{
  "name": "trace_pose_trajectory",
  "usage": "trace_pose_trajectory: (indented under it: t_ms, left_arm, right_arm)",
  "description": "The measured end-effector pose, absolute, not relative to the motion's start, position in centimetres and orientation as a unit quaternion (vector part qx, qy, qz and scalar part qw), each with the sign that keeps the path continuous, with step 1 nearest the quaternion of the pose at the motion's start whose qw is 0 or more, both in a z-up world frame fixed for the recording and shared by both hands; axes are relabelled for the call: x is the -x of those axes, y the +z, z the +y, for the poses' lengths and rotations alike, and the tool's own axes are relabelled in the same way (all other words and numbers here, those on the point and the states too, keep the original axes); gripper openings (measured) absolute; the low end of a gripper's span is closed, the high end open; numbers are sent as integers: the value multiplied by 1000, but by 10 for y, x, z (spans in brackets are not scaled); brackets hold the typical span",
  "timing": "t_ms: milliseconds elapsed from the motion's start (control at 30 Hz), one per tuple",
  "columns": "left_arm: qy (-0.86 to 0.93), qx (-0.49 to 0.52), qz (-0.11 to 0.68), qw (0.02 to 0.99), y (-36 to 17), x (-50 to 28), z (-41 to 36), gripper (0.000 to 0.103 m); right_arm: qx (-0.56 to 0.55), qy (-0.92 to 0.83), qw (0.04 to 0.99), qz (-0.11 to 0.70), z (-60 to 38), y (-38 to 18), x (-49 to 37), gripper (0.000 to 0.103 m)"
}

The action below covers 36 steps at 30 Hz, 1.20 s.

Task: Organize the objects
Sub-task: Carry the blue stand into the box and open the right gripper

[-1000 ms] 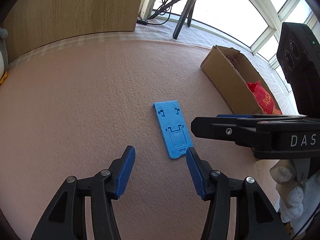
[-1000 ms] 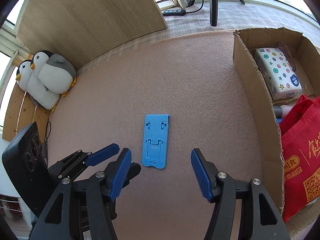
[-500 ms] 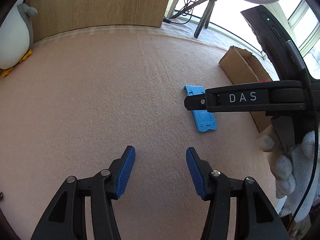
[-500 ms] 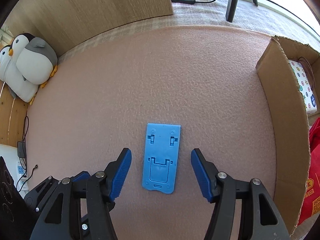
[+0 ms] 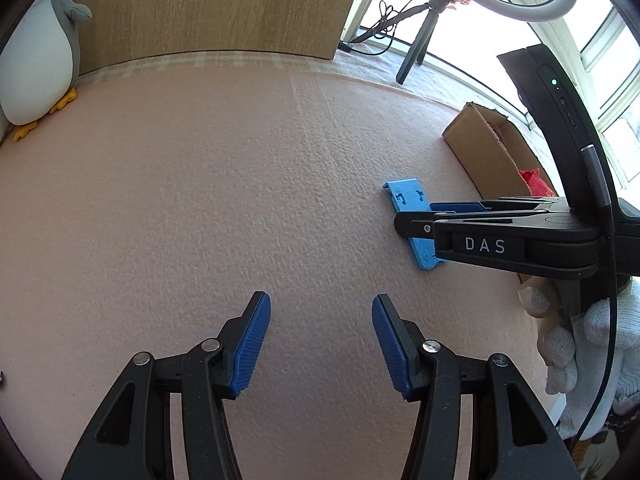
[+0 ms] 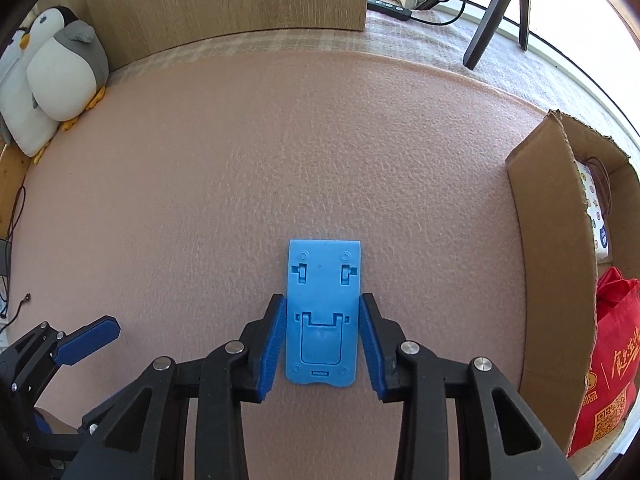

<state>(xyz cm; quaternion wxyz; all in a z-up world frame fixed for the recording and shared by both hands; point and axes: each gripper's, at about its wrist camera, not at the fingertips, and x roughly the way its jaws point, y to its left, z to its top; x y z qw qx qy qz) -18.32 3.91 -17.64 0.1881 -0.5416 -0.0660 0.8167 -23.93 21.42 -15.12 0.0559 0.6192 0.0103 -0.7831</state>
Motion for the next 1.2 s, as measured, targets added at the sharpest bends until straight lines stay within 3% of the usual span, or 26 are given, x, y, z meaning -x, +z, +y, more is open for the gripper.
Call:
trace_pose_trajectory:
  t_ms: [600, 1200]
  left_arm:
    - [823, 532, -60, 191, -161, 175, 76, 56]
    - [850, 498, -36, 165, -117, 146, 104, 56]
  right_arm:
    - [-544, -838, 44, -7, 303, -72, 224, 33]
    - [-520, -851, -38, -59, 429, -71, 232, 33]
